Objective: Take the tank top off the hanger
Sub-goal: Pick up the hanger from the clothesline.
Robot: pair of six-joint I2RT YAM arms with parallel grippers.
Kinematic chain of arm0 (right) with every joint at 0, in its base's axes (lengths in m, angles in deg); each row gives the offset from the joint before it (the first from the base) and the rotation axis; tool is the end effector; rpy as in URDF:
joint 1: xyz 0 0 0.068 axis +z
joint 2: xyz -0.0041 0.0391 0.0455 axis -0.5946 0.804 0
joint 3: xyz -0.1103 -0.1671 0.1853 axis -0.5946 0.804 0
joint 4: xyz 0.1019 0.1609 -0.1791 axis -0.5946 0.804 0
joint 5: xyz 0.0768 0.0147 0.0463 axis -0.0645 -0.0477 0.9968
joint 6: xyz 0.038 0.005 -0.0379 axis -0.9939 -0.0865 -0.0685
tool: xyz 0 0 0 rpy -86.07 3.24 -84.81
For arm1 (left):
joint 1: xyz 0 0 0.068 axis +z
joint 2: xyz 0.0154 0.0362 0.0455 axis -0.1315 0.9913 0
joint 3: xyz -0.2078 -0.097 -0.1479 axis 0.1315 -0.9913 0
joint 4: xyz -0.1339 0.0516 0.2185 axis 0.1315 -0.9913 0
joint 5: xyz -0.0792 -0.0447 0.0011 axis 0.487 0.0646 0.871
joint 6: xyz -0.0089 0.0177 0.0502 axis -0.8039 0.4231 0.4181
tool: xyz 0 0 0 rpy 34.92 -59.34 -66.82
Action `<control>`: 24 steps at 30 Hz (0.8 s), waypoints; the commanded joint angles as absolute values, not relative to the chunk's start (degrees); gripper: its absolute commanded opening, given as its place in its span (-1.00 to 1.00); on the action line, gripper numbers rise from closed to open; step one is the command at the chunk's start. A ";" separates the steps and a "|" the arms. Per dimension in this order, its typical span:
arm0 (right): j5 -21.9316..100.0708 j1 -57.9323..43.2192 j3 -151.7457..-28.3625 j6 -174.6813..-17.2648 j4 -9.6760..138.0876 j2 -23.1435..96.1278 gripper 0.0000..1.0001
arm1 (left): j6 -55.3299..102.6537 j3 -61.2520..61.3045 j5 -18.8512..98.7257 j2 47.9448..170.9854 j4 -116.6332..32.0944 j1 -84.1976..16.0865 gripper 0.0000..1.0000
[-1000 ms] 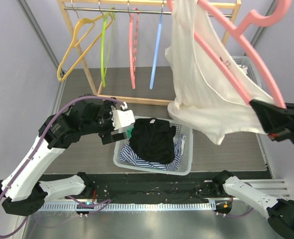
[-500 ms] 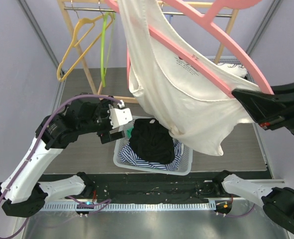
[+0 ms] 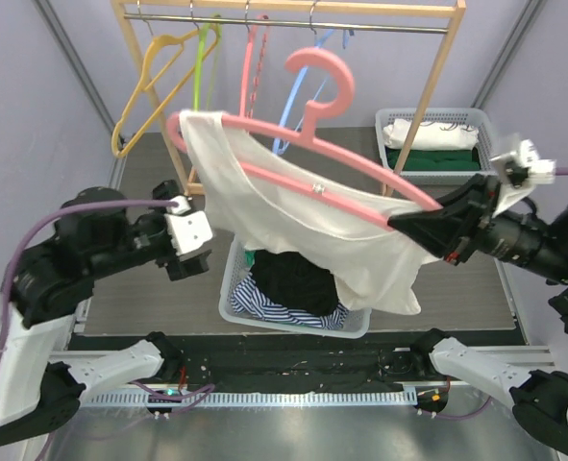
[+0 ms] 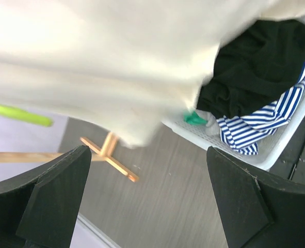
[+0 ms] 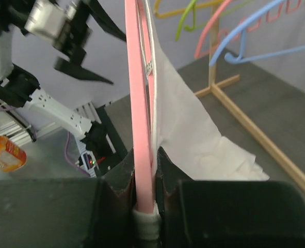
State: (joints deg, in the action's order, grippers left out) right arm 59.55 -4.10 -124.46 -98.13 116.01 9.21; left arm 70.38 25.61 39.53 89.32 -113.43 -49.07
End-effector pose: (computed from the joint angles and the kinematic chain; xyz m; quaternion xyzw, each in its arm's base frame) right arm 0.0378 0.0439 0.5706 -0.3082 0.6128 0.4055 0.6042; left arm 0.0772 -0.0749 0.4913 0.5545 0.6435 -0.0873 0.5204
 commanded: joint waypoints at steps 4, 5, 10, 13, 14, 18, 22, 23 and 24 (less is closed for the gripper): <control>66.31 -4.05 -117.17 -95.05 120.73 8.23 -0.98 | 71.28 34.99 44.94 85.30 -115.21 -47.99 1.00; 67.80 -4.05 -117.25 -94.70 121.26 9.02 -0.98 | 71.28 35.69 45.64 85.91 -115.21 -47.90 0.99; 70.89 -3.88 -117.16 -92.77 122.67 10.78 -0.98 | 73.03 34.82 48.99 88.99 -114.69 -47.90 1.00; 71.33 -3.53 -116.99 -92.24 122.85 10.96 -0.98 | 74.35 34.91 48.47 91.09 -112.58 -47.98 0.99; 71.07 -3.44 -117.08 -91.80 123.11 11.05 -0.98 | 74.79 35.26 48.12 91.97 -112.05 -47.99 0.99; 70.45 -2.91 -117.08 -90.57 123.73 11.40 -0.98 | 75.06 38.50 46.71 96.53 -110.20 -48.07 0.99; 69.23 -2.47 -117.60 -89.42 123.73 12.54 -0.98 | 74.36 42.46 49.69 99.71 -110.55 -48.07 0.99; 68.96 -2.38 -117.86 -89.42 123.73 12.80 -0.98 | 73.40 43.08 51.52 100.24 -110.90 -48.07 1.00; 68.61 -2.21 -118.13 -89.42 123.99 13.59 -0.98 | 73.04 44.30 52.32 101.11 -111.25 -48.07 0.99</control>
State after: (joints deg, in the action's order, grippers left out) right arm 69.01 -2.83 -116.57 -90.61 126.20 11.84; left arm 74.27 39.58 47.88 100.47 -113.19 -48.29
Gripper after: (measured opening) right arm 0.160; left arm 0.996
